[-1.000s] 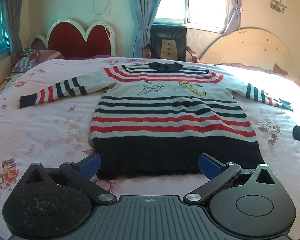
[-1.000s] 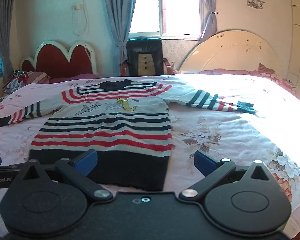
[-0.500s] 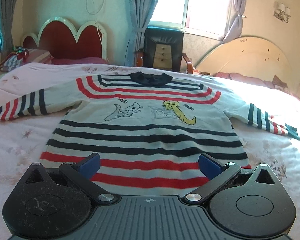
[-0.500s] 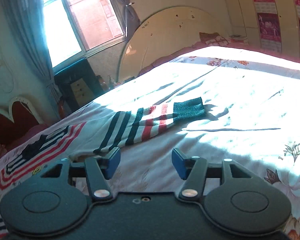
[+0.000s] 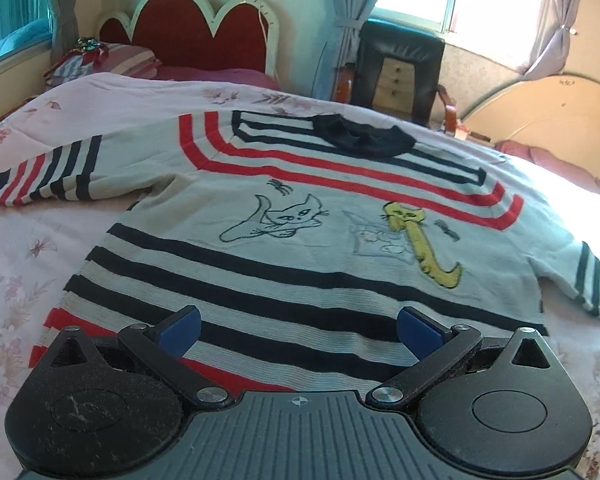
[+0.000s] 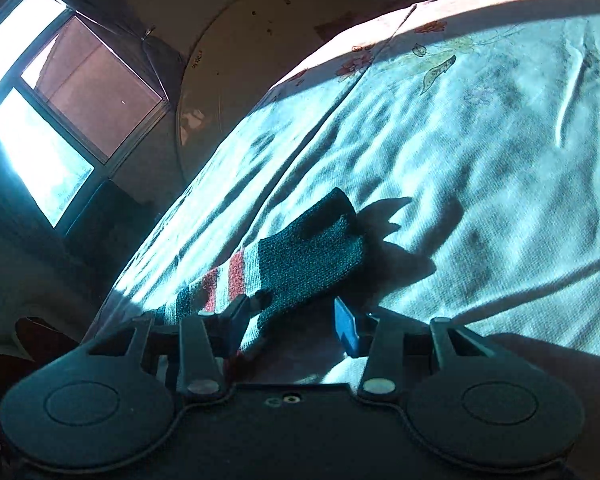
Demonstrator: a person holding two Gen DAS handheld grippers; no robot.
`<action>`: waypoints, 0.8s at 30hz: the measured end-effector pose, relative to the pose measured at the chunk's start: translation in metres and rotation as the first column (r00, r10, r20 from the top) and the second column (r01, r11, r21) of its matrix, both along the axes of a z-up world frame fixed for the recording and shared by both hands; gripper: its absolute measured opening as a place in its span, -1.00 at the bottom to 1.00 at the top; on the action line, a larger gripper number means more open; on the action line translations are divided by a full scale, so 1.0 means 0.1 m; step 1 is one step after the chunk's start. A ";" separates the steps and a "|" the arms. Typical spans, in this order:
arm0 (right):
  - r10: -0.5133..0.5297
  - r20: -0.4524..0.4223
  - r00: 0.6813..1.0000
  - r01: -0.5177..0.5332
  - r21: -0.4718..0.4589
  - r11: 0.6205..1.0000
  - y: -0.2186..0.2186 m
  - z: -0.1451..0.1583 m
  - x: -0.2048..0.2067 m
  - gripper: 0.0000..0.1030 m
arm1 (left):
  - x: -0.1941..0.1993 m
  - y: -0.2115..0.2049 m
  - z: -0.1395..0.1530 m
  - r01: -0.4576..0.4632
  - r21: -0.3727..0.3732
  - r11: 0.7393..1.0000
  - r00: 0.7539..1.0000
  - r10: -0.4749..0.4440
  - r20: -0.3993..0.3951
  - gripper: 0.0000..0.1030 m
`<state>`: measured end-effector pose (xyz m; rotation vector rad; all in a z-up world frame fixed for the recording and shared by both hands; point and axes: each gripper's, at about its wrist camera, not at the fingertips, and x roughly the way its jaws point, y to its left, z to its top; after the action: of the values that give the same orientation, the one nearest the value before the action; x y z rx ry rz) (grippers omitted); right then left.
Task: Fold small clothes
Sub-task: 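Reach the right gripper to a sleeve's black cuff and grasp it, then carry the held sleeve across the sweater body with the right gripper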
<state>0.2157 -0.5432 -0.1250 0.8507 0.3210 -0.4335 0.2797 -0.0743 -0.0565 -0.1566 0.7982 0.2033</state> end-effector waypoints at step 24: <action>0.355 -0.069 0.932 -0.347 -0.452 0.822 1.94 0.84 0.76 -0.87 | 0.52 1.26 -0.09 0.085 0.036 0.996 0.994 -0.087 0.063 1.00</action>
<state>0.2921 -0.3491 -0.0411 0.3163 0.3332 -0.1407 0.3320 0.0517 -0.0653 -0.0971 0.7358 0.1294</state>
